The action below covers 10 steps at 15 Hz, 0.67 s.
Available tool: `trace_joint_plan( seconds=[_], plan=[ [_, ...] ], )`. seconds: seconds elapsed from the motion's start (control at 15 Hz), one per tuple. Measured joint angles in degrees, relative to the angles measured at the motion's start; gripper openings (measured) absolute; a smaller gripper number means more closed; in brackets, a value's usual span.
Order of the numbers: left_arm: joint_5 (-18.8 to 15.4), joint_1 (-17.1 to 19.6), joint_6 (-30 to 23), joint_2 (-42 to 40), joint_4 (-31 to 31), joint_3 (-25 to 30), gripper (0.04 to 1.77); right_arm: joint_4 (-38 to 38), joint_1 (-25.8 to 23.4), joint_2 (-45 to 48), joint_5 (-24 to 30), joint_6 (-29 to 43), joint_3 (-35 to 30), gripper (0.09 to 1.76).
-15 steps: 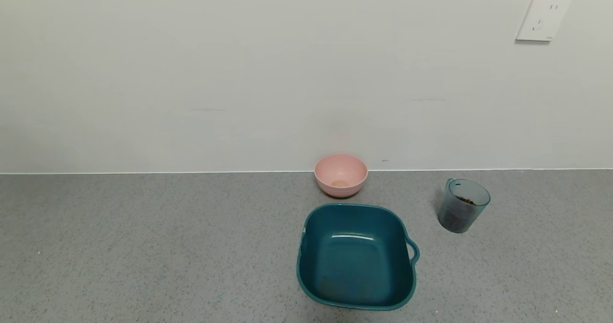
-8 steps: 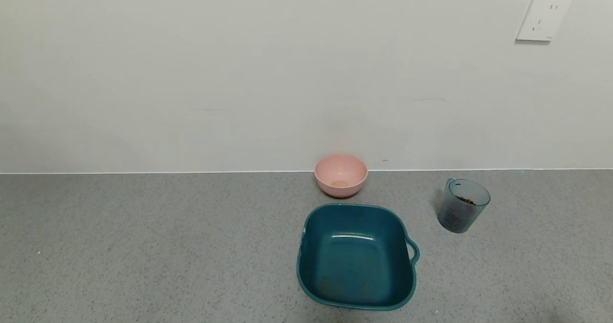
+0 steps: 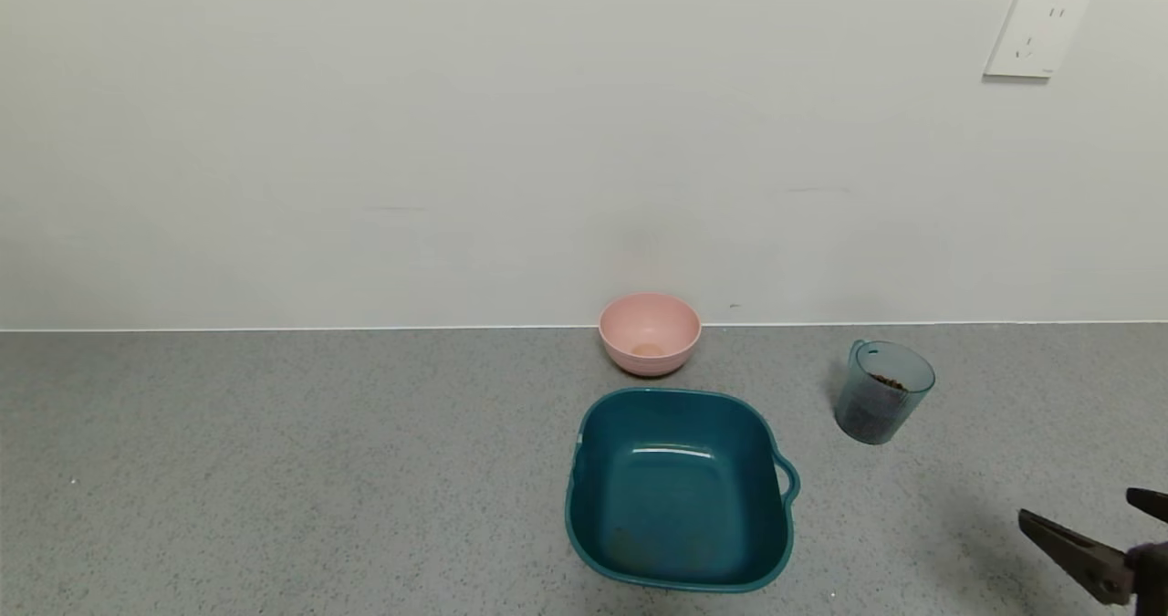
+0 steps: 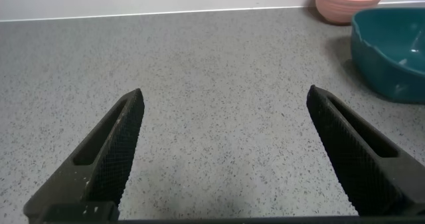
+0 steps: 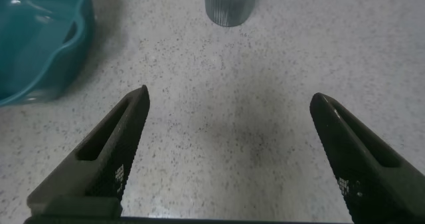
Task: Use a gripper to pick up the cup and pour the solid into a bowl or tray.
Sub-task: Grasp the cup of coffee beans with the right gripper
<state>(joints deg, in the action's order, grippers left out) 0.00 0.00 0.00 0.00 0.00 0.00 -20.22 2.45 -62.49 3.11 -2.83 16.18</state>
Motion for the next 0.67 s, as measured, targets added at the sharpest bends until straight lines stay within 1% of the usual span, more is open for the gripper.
trace_joint_plan(
  seconds=[0.4, 0.67],
  plan=[
    [0.0, 0.0, 0.0, 0.0, 0.0, 0.0, 1.76, -24.1, 0.8, -23.3, -0.2, 1.4, -2.8, 1.76],
    [0.0, 0.0, 0.0, 0.0, 0.0, 0.0, 1.76, -38.4, 1.4, -34.8, -0.4, 1.6, -4.3, 1.76]
  ],
)
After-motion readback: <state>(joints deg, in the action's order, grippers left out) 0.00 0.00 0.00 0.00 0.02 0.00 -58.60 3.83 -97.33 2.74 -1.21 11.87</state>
